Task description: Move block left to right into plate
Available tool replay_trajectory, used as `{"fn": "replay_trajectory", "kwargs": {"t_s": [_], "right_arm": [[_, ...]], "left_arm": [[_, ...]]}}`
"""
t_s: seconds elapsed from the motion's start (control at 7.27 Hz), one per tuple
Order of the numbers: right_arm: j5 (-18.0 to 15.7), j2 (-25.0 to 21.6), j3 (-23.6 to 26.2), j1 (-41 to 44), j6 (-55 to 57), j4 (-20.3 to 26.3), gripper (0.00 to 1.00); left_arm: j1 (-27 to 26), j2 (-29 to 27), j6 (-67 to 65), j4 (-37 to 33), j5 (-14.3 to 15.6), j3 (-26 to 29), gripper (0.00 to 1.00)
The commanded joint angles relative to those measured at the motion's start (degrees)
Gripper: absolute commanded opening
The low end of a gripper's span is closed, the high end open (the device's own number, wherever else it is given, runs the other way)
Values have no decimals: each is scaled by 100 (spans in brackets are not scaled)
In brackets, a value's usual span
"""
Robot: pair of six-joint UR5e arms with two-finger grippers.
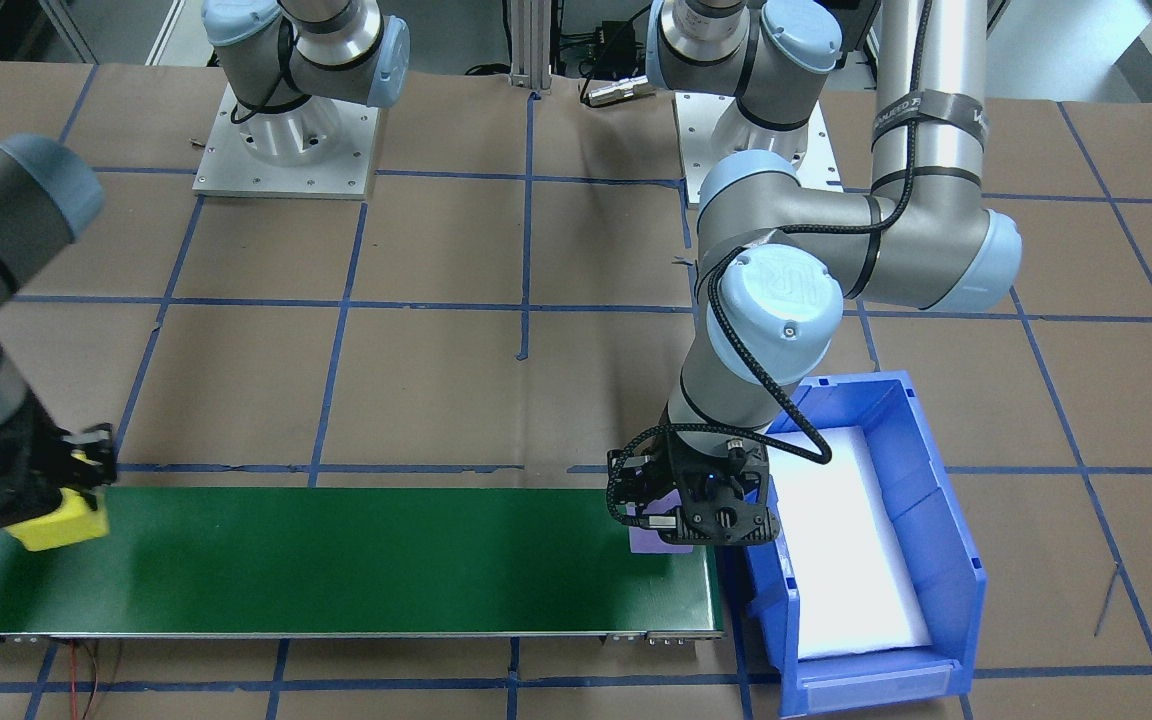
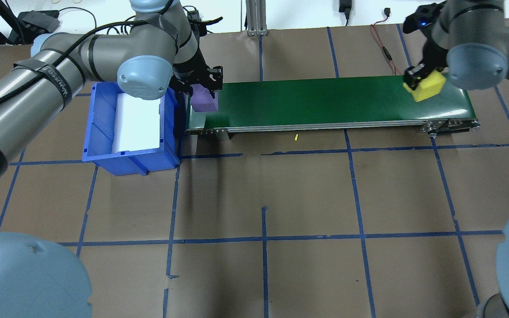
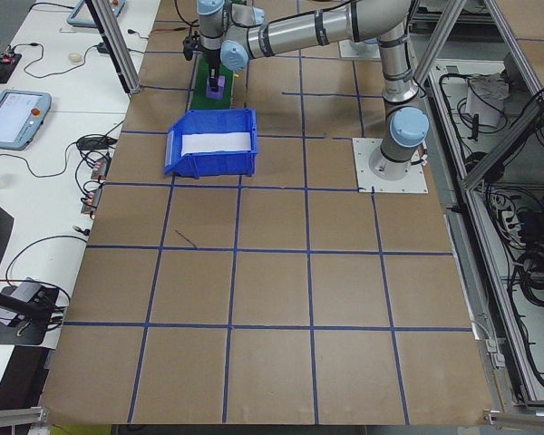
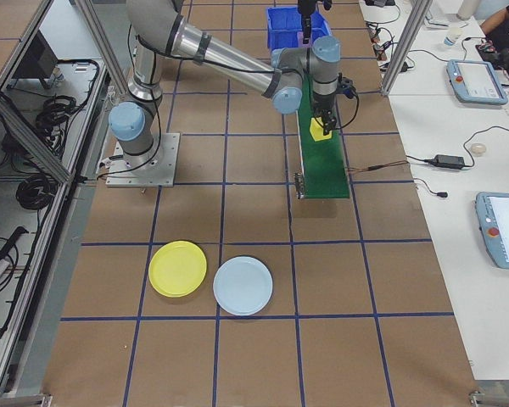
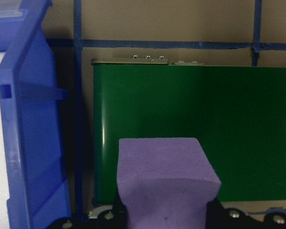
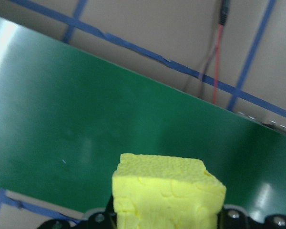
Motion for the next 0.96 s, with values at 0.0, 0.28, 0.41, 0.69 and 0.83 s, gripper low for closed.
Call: {"fn": "replay_trajectory", "kwargs": {"t_s": [0.0, 0.28, 0.41, 0.69, 0.83], "right_arm": [[-163, -250, 81, -1979, -3215, 44, 29], [-144, -241, 308, -3547, -4858, 17, 26], [-31, -198, 510, -4120, -5231, -35, 24], [496, -67, 801, -4939, -5768, -350, 24], [645, 91, 828, -5265, -5919, -369, 26]], "left_arm": [[-15, -321, 73, 718, -17, -19, 50], [-33, -253, 47, 712, 1, -88, 100], [-33, 35, 100, 599, 27, -89, 100], [98, 912, 170, -417, 167, 7, 100], [421, 1369, 327, -1118, 203, -105, 100]]}}
